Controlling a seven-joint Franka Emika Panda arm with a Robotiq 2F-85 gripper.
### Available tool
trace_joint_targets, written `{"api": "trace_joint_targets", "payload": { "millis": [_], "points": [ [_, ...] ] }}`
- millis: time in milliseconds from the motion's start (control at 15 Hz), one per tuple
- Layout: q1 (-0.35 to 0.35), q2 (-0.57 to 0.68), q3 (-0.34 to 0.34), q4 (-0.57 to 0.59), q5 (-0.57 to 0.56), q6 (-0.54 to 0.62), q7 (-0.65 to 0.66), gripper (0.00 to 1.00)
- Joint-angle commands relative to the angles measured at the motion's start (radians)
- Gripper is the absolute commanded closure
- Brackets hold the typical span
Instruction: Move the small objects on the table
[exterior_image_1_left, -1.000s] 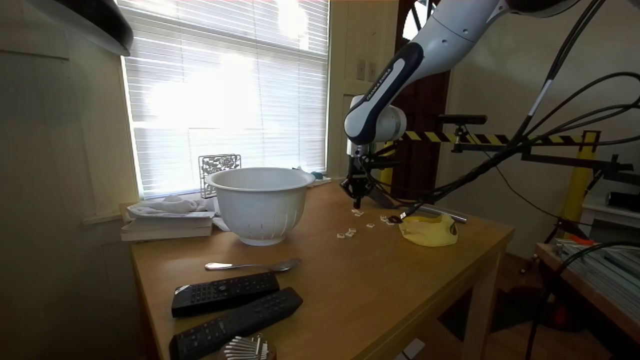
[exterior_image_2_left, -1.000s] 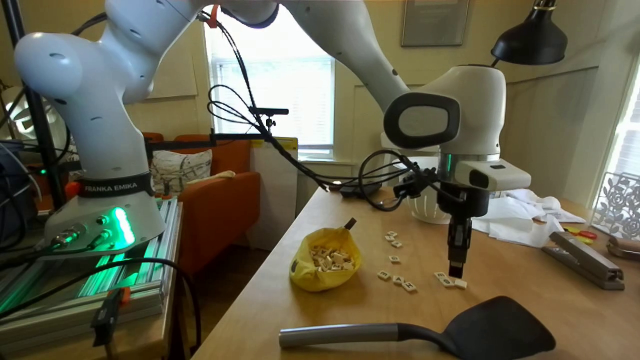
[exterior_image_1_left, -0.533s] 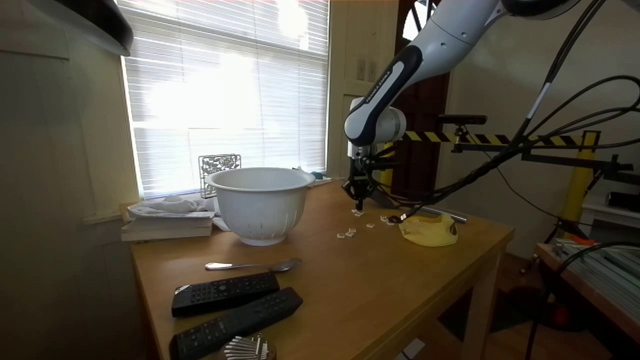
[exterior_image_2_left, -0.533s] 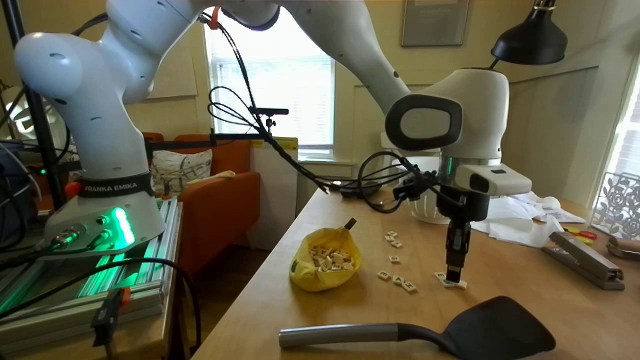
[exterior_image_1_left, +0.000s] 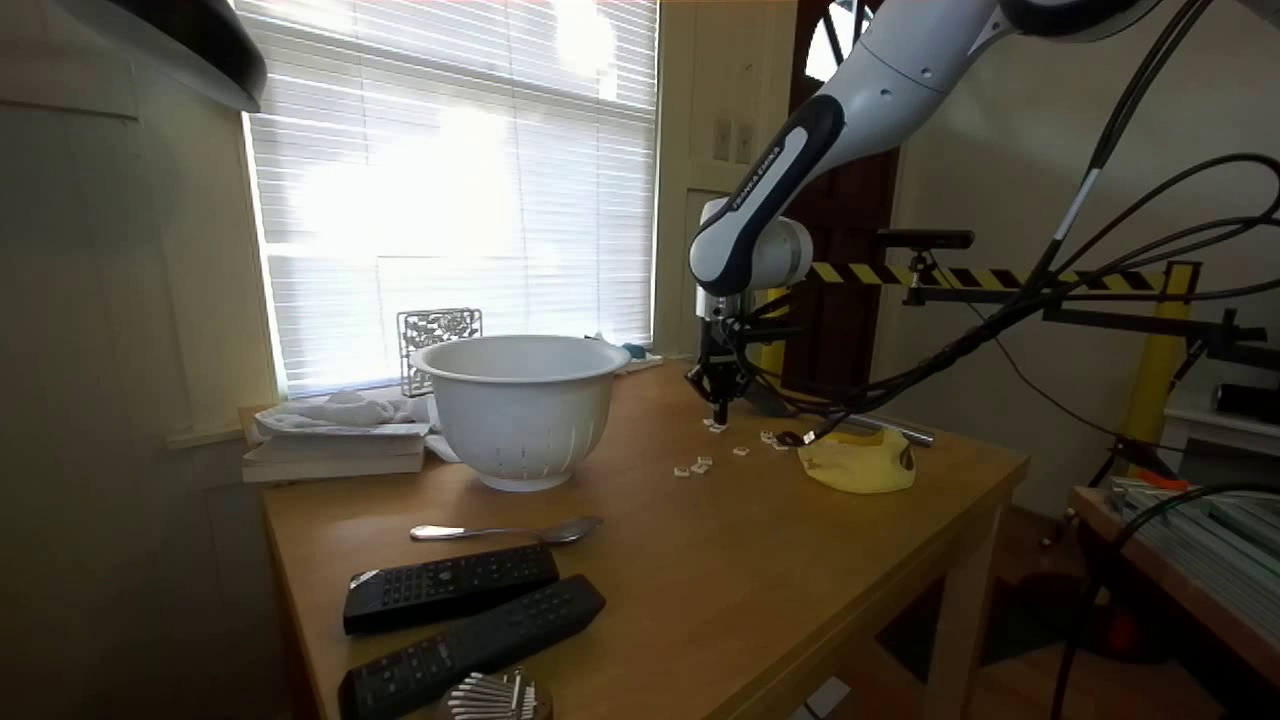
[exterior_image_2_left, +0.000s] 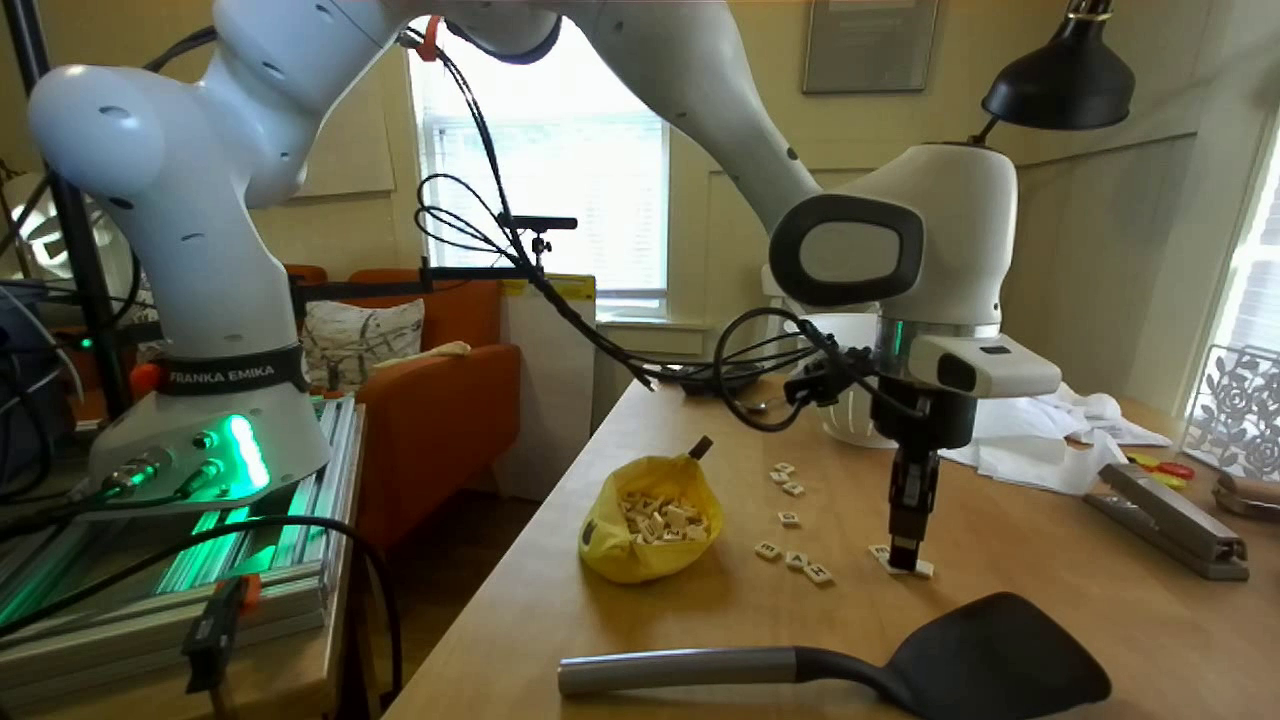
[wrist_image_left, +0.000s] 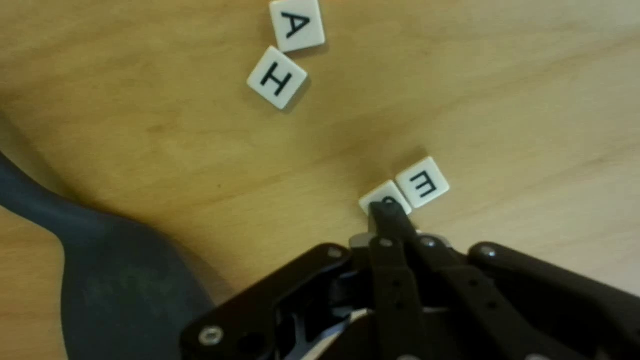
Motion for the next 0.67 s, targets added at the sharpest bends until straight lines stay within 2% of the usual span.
{"api": "trace_joint_targets", "payload": {
  "millis": [0,600],
  "points": [
    [-0.003,0.020,-0.005,0.011,-0.039,-0.007,0.011,1.00],
    [-0.007,-0.045,0.004,-0.106,-0.090,0.023,-0.107,1.00]
  ]
}}
